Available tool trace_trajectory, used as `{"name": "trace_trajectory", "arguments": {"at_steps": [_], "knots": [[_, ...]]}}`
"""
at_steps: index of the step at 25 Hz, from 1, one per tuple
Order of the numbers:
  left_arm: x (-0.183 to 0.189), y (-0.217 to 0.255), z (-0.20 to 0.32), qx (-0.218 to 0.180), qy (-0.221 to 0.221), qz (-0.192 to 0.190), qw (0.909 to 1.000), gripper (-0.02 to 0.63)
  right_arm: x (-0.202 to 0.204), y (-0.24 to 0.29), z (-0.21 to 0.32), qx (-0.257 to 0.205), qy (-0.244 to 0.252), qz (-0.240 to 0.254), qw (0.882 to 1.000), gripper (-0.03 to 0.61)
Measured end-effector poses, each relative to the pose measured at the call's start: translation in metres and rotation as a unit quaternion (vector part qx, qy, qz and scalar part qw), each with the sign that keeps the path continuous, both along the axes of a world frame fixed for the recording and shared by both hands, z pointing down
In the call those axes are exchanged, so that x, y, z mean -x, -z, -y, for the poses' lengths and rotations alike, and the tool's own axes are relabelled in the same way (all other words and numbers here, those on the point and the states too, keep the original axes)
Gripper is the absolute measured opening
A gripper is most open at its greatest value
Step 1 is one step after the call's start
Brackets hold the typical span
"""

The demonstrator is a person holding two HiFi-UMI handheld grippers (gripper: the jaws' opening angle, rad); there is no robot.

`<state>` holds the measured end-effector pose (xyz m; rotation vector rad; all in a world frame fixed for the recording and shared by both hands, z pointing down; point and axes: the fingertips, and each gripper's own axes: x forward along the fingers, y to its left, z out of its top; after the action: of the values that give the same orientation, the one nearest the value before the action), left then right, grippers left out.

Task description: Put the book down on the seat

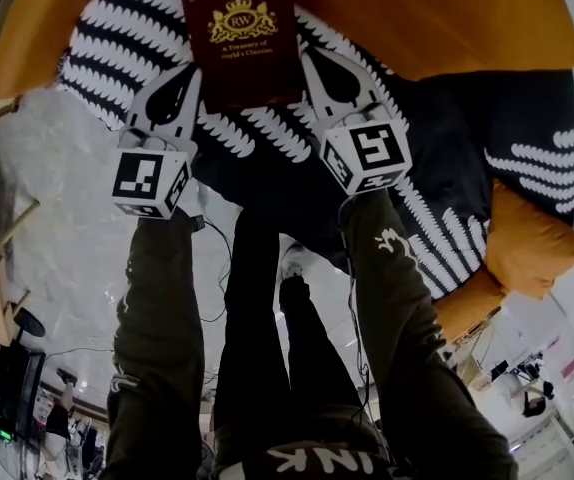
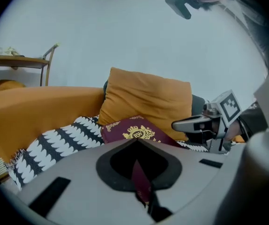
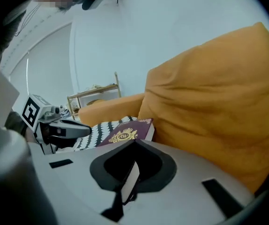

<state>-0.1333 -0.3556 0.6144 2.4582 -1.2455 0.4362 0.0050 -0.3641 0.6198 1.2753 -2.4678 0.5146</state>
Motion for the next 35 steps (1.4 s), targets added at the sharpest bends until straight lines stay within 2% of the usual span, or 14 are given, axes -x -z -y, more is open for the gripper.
{"name": "trace_trajectory", "arguments": {"at_steps": [6, 10, 14, 25, 30, 35], "knots": [[-0.002, 0.059, -0.008, -0.062, 0.01, 0.006, 0.998, 0.005, 0.006, 0.062, -0.011, -0.06, 0.011, 0.001, 0.998, 0.011], [-0.007, 0.122, -0.029, -0.091, 0.015, 0.003, 0.9957, 0.005, 0.01, 0.128, -0.034, -0.099, 0.021, 0.008, 0.995, 0.011], [-0.016, 0.194, -0.057, -0.105, 0.021, -0.008, 0.9943, 0.004, 0.007, 0.202, -0.064, -0.136, 0.029, 0.015, 0.99, 0.011], [-0.048, 0.393, -0.227, -0.195, 0.029, -0.001, 0.9805, 0.003, -0.017, 0.391, -0.224, -0.227, 0.046, 0.026, 0.973, 0.011], [-0.058, 0.452, -0.313, -0.211, 0.027, 0.008, 0.9771, 0.003, -0.036, 0.452, -0.305, -0.243, 0.046, 0.03, 0.968, 0.011], [-0.065, 0.498, -0.37, -0.222, 0.022, 0.008, 0.9747, 0.003, -0.042, 0.497, -0.363, -0.245, 0.04, 0.038, 0.968, 0.011]]}}
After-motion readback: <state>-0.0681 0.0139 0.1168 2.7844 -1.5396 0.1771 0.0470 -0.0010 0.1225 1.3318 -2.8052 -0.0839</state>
